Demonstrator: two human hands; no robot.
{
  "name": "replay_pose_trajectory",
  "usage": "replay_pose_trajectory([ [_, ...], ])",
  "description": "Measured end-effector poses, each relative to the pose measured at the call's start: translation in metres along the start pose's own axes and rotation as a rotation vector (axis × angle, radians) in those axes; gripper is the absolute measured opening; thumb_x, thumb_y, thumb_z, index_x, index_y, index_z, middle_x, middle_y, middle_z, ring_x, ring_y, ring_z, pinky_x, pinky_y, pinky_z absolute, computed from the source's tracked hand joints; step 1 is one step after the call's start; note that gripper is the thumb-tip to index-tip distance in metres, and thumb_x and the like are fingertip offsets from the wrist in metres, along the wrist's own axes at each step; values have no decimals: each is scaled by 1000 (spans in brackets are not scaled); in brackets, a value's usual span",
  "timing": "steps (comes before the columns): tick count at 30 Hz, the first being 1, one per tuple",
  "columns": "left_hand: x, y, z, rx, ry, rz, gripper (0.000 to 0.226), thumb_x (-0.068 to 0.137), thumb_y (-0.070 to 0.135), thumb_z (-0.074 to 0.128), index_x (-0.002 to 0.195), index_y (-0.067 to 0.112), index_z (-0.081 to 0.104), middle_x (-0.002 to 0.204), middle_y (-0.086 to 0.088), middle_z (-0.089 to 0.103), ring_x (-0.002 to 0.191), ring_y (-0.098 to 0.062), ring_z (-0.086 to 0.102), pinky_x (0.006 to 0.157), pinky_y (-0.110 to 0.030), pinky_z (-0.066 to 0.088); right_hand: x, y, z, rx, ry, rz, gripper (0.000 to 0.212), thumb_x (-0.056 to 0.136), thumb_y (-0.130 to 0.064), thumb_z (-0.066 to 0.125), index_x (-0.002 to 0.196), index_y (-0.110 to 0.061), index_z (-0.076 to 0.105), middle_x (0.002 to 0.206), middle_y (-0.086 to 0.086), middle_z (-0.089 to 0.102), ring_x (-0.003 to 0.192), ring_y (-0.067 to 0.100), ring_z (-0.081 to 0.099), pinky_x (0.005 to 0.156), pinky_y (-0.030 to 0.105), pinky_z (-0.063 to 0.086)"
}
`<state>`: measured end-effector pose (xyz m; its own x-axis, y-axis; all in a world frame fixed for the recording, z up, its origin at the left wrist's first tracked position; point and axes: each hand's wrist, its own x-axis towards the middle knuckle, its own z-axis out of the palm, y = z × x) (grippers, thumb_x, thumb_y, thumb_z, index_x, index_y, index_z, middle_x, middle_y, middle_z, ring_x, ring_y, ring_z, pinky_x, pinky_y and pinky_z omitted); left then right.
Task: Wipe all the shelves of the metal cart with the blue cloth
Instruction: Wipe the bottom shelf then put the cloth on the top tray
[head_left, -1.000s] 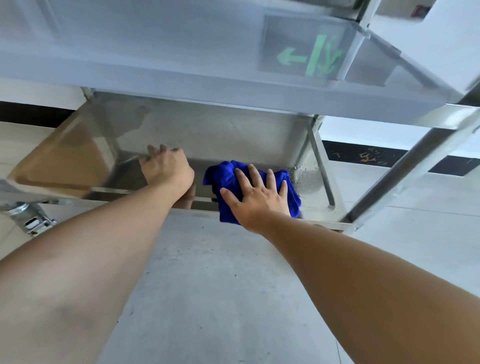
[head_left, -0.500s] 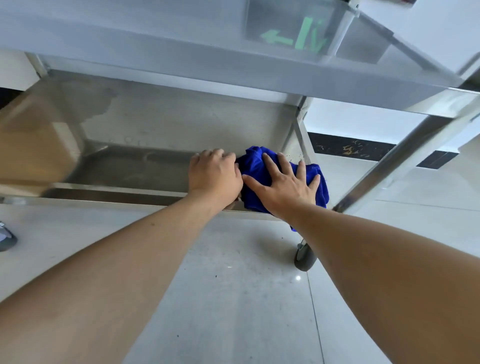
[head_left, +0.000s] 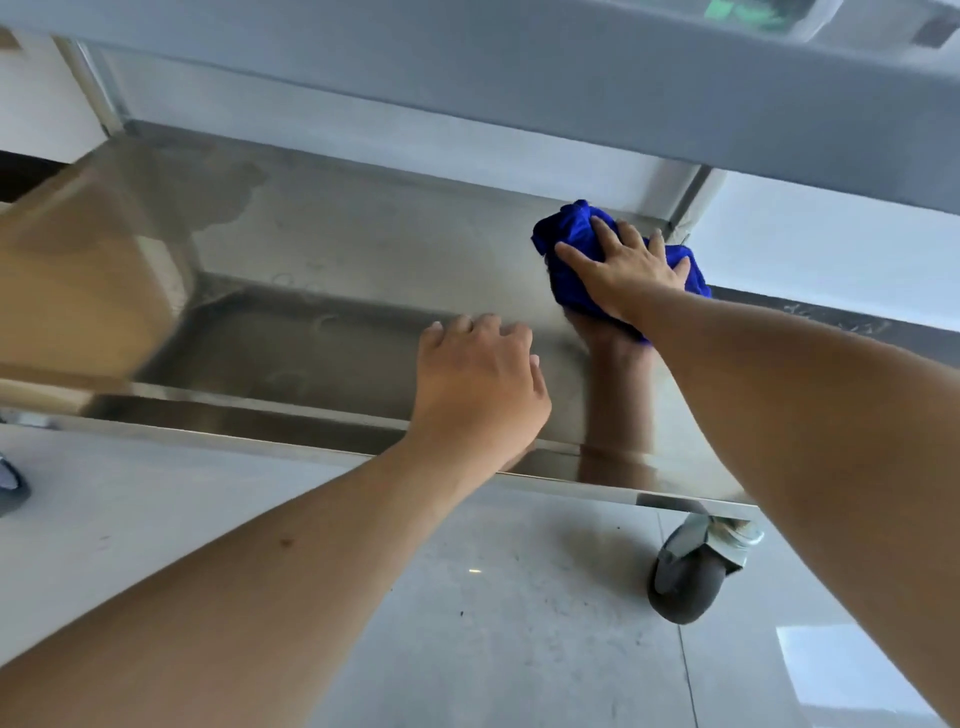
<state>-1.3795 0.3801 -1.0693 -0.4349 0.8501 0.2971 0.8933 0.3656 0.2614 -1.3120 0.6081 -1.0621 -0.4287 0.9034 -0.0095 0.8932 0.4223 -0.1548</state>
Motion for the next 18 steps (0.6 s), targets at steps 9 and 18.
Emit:
replay_pose_trajectory([
  [9,2,-6,-7,-99,-60,-37,22,91,34,41,85,20,57,93,-3,61,98,-27,55,90,-41,40,18,-49,3,65,-34,26,84,77,-84,17,153,-48,23,164,-9,22,151,30,8,113,68,5],
  [18,-10,-130,-57,-140,92,-127,26,92,33,47,91,18,68,83,1,66,87,-22,57,78,-38,48,7,-147,20,62,-52,-56,78,82,-82,18,152,-49,22,163,-9,22,151,31,6,113,67,7],
])
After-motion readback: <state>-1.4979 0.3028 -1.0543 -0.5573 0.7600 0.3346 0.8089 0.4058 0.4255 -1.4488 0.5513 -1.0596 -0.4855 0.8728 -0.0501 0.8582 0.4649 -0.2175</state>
